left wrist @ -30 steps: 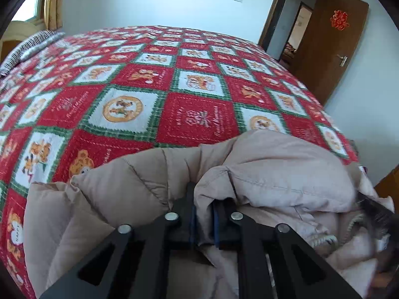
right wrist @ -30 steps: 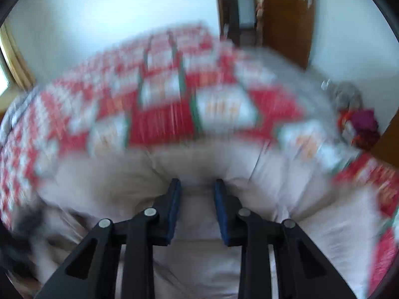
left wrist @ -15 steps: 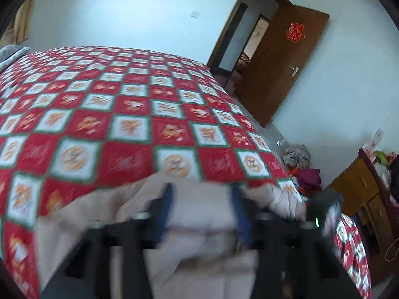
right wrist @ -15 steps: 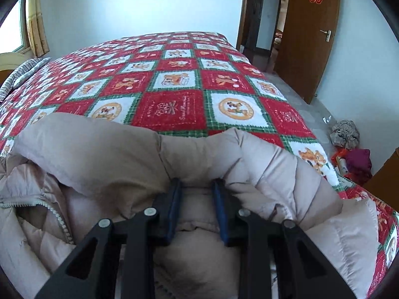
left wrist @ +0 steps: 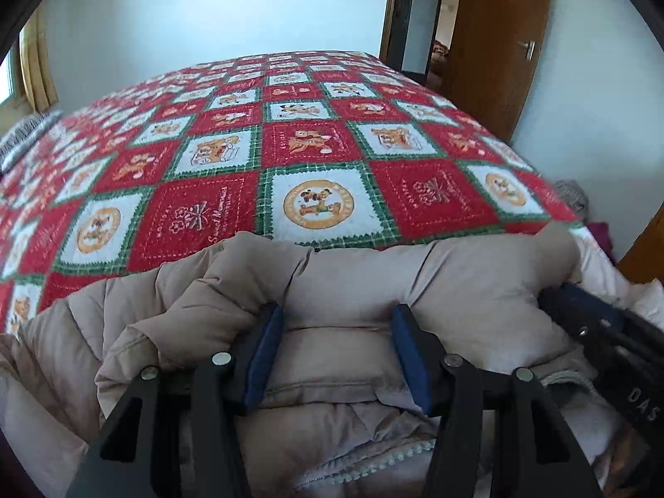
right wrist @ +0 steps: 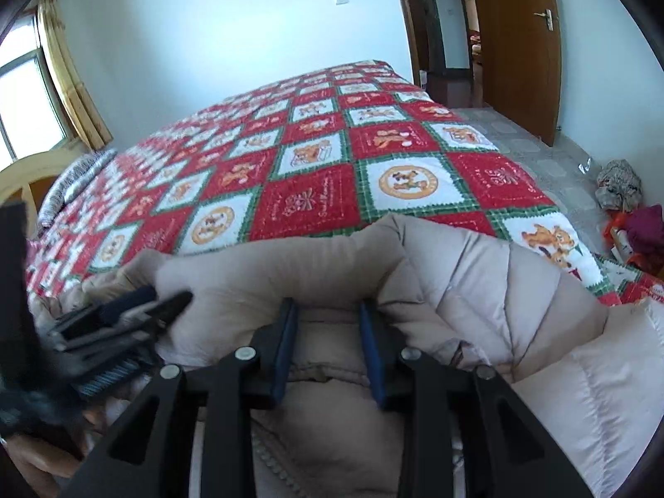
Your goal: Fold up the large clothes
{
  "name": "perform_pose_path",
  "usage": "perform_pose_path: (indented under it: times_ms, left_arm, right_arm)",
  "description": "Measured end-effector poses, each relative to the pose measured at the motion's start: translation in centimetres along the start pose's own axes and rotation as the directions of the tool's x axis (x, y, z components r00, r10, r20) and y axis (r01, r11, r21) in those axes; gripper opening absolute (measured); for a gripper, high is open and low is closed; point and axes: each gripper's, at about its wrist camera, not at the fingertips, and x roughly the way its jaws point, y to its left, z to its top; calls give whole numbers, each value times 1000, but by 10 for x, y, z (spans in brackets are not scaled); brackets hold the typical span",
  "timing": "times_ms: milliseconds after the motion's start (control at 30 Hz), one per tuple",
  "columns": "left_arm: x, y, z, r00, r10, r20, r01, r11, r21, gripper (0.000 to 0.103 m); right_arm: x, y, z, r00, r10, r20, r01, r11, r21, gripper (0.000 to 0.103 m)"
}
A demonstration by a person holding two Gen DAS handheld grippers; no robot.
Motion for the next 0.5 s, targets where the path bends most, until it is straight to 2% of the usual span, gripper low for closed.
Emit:
perform_pose_path:
  times_ms: [133,300,367,433,467,500]
  left_arm:
    - [6,-2,1,1000,23,-9,-23,1000,21,56]
    - [6,-8,2,998,64,-6,-63,997,51,57]
    - [1,-8,2,998,59,-7,-58,997,49,56]
    - [-23,-7,-2,999,48,-15,-47,997,66,56]
    - [-32,-7,-4,999,40,-9,-39,997,73,56]
    - [-59,-5,-10,1000,13,24,-15,996,93,56]
  right_arm:
    - [14,11,2,996,-67,-54,63,996,-62,35]
    - [13,11,2,995,-91,-46,88,993,-74,35]
    - [9,8,2,996,-71,-55,68,996,-58,37]
    - [-13,3,2,997,-46,-54,44,999,-29,38]
    - [-35,1,0,1000,-29,-11,29,999,-21,38]
    - [-56,1,-3,999,-13,31,13,1000,-23,41]
